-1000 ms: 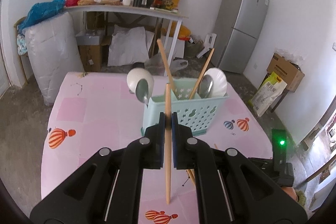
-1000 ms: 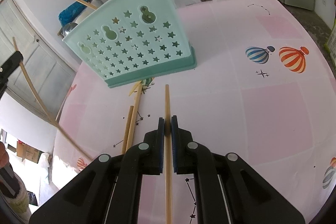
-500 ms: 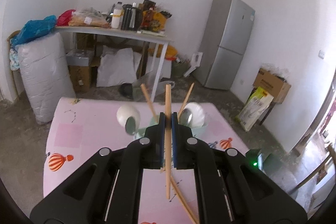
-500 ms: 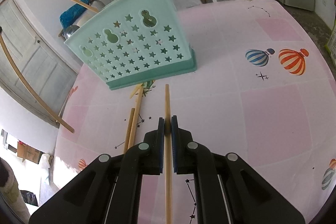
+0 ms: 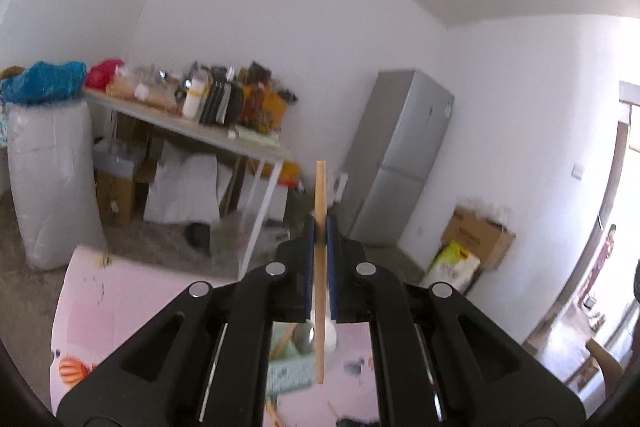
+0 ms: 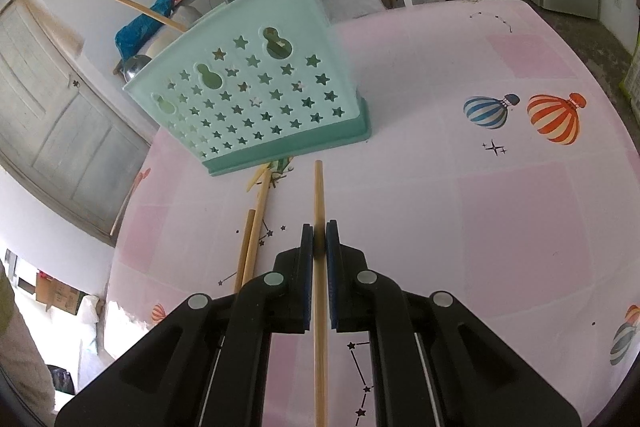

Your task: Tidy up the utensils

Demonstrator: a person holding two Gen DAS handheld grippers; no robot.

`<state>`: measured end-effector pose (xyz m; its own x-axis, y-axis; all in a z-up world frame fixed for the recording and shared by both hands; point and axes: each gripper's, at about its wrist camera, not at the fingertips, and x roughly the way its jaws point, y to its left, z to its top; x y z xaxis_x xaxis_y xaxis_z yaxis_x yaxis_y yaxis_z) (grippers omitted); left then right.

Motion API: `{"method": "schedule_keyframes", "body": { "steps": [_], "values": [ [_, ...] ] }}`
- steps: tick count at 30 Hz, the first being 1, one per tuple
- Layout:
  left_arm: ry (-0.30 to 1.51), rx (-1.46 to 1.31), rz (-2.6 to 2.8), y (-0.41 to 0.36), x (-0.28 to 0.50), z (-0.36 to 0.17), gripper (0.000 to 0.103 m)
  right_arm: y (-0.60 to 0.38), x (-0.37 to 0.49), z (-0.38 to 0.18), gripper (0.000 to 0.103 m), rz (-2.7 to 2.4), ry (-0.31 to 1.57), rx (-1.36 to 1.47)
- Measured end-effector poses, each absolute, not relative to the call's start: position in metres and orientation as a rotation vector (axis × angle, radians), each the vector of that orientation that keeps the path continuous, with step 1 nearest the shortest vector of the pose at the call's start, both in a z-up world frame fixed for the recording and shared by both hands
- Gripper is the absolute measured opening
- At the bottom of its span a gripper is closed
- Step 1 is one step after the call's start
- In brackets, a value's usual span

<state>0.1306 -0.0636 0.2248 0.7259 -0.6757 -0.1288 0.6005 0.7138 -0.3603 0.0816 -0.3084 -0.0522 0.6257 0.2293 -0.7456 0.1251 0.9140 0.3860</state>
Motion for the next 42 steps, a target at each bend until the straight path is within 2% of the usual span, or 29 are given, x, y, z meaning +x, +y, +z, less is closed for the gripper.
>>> {"method": "schedule_keyframes", "body": {
  "steps": [6, 12, 19, 23, 30, 39, 42],
  "values": [
    [0.232, -0.311, -0.668, -0.086, 0.156, 0.218, 0.004, -0.308, 0.081, -0.05, 0.007, 0.055, 0.898, 0.426],
    [0.234, -0.2, -0.586, -0.117, 0.175, 0.184, 0.004, -0.308, 0.082, -0.05, 0.007, 0.055, 0.903, 0.418],
    [0.447, -0.106, -0.582, -0.14, 0.193, 0.124, 0.006, -0.307, 0.083, -0.053, 0.007, 0.051, 0.911, 0.418],
    [0.465, -0.081, -0.571, -0.133, 0.189, 0.112, 0.029, -0.309, 0.082, -0.055, 0.007, 0.049, 0.917, 0.423],
    [0.426, -0.008, -0.554, -0.115, 0.156, 0.113, 0.055, -0.312, 0.082, -0.054, 0.007, 0.069, 0.911, 0.453],
    [0.507, 0.05, -0.57, -0.084, 0.112, 0.077, 0.079, -0.318, 0.063, -0.005, 0.007, 0.144, 0.764, 0.483],
    [0.623, 0.057, -0.55, -0.083, 0.108, 0.045, 0.08, -0.32, 0.055, 0.028, 0.007, 0.156, 0.662, 0.455]
  ]
}}
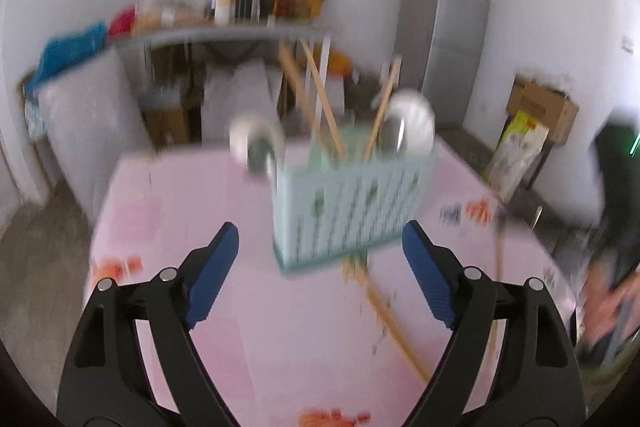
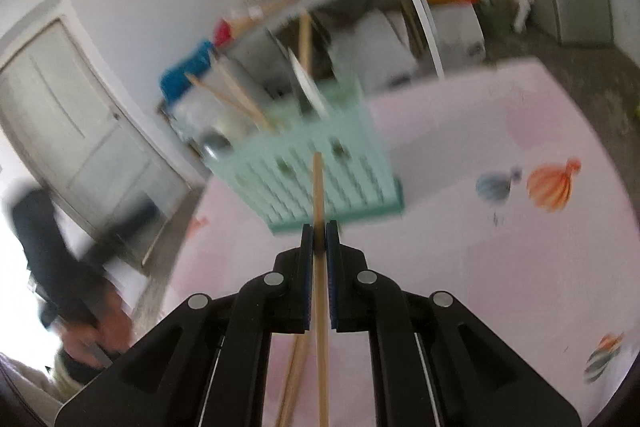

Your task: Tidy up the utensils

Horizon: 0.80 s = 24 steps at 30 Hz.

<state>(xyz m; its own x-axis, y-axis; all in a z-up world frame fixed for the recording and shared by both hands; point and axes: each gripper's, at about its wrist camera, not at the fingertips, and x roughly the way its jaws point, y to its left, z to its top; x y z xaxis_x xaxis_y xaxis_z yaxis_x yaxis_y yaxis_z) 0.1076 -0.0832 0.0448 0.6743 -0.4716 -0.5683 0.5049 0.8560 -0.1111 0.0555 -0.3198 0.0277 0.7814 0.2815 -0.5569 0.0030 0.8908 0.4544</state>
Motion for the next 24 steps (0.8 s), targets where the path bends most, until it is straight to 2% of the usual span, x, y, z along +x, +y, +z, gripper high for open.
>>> {"method": "schedule_keyframes", "body": {
  "steps": [6, 14, 18, 24],
  "values": [
    [0.777, 0.047, -0.504, -0.08, 0.1, -0.008, 0.08, -0.318, 0.053, 0.11, 0.006, 0.166, 0.43, 0.356],
    [0.848, 0.065, -0.473, -0.081, 0.1, -0.034, 0.08, -0.306, 0.071, 0.196, 0.006, 0.18, 0.217, 0.227],
    [0.871, 0.078, -0.46, -0.082, 0.099, -0.042, 0.08, -0.292, 0.094, 0.206, 0.006, 0.151, 0.195, 0.168],
    [0.886, 0.112, -0.429, -0.083, 0.097, -0.049, 0.081, -0.278, 0.131, 0.182, 0.006, 0.128, 0.265, 0.133]
  ]
}}
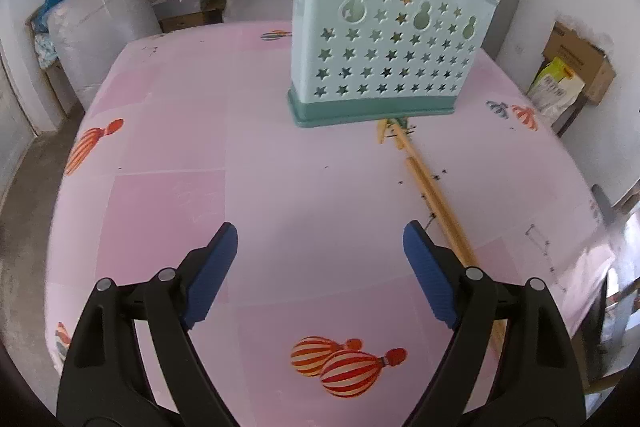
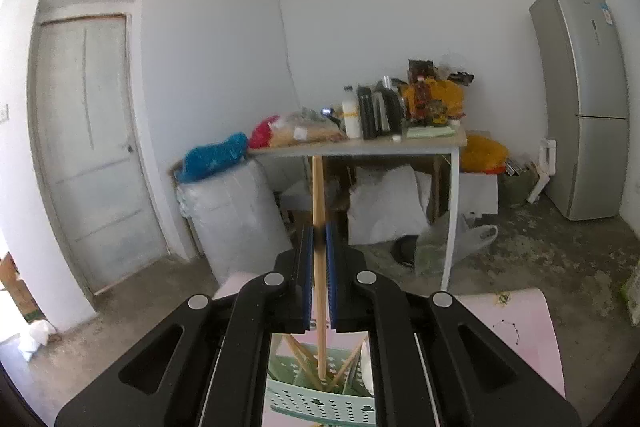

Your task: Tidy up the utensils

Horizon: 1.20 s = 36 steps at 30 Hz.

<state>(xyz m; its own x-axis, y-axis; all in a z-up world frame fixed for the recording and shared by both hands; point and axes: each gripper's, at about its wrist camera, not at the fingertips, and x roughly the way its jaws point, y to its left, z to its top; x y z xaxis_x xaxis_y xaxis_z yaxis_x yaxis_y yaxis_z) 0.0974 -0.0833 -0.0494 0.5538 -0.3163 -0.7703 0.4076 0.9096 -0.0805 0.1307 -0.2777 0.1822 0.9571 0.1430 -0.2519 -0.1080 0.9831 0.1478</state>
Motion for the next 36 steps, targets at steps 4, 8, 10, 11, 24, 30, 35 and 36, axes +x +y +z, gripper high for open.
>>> {"method": "schedule_keyframes", "body": {
  "steps": [4, 8, 10, 11, 24, 30, 35, 36],
  "values": [
    [0.886, 0.147, -0.399, -0.085, 0.098, -0.05, 0.082, -0.277, 0.144, 0.167, 0.006, 0.126, 0.301, 0.151],
    [0.893, 0.149, -0.391, -0.087, 0.1, -0.05, 0.083, -0.277, 0.163, 0.141, 0.007, 0.151, 0.408, 0.172],
    [0.899, 0.144, -0.389, -0.086, 0.1, -0.05, 0.083, -0.281, 0.174, 0.127, 0.009, 0.145, 0.49, 0.174],
    [0.902, 0.141, -0.388, -0.086, 0.1, -0.049, 0.083, -0.286, 0.176, 0.118, 0.011, 0.112, 0.533, 0.173],
    [0.914, 0.183, -0.335, -0.088, 0.101, -0.056, 0.084, -0.327, 0.074, 0.072, 0.046, 0.073, 0.558, 0.347],
    [0.936, 0.214, -0.299, -0.089, 0.101, -0.064, 0.084, -0.268, 0.076, -0.045, 0.029, 0.183, 0.962, 0.346],
    [0.939, 0.218, -0.284, -0.089, 0.099, -0.067, 0.085, -0.252, 0.079, -0.078, 0.018, 0.192, 1.028, 0.355],
    [0.937, 0.219, -0.284, -0.09, 0.099, -0.067, 0.086, -0.249, 0.08, -0.08, 0.016, 0.199, 1.034, 0.354]
  ]
}}
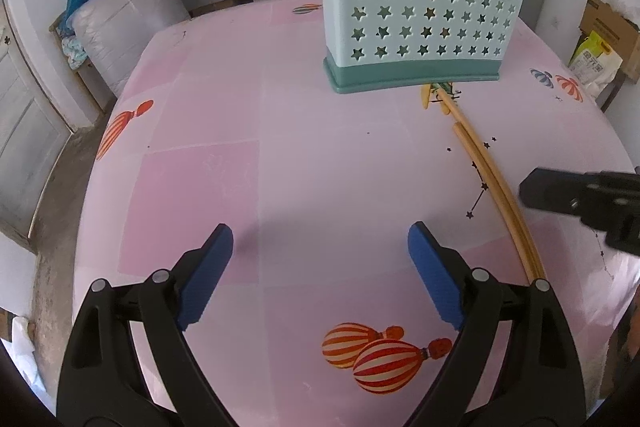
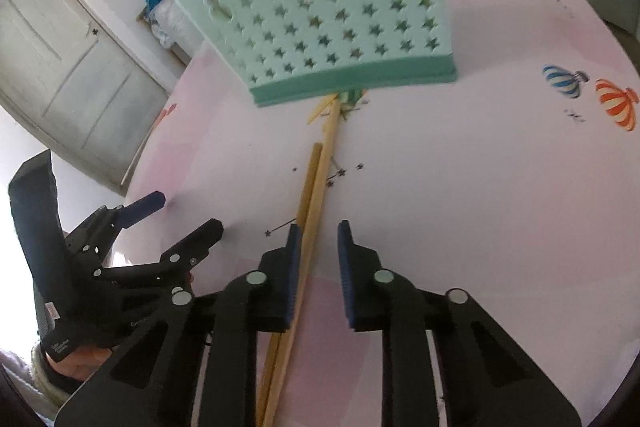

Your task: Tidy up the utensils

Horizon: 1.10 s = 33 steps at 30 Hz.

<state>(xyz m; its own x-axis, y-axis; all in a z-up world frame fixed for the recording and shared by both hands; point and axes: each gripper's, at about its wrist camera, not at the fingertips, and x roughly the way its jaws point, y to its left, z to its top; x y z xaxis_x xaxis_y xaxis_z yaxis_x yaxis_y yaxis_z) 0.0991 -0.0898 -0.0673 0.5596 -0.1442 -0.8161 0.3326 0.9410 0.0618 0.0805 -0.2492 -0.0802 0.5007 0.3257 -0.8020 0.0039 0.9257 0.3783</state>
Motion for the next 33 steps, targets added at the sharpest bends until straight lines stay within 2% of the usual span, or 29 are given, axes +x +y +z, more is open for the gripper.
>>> {"method": "schedule_keyframes", "body": {
  "steps": [9, 26, 31, 33],
  "values": [
    [0.935, 0.218, -0.286, -0.091, 0.098, -0.068, 0.087, -0.227, 0.086, -0.084, 0.008, 0.171, 1.048, 0.275],
    [0.921, 0.148, -0.424, -0.112, 0.093, -0.055, 0.087, -0.242, 0.057, -0.076, 0.006, 0.024, 1.016, 0.145],
    [0.924, 0.148, -0.499, -0.13, 0.09, -0.055, 0.067, -0.25, 0.051, -0.077, 0.006, 0.012, 1.014, 0.157],
    [0.94, 0.146, -0.524, -0.136, 0.09, -0.057, 0.055, -0.253, 0.05, -0.077, 0.006, 0.009, 1.014, 0.165]
  ]
}}
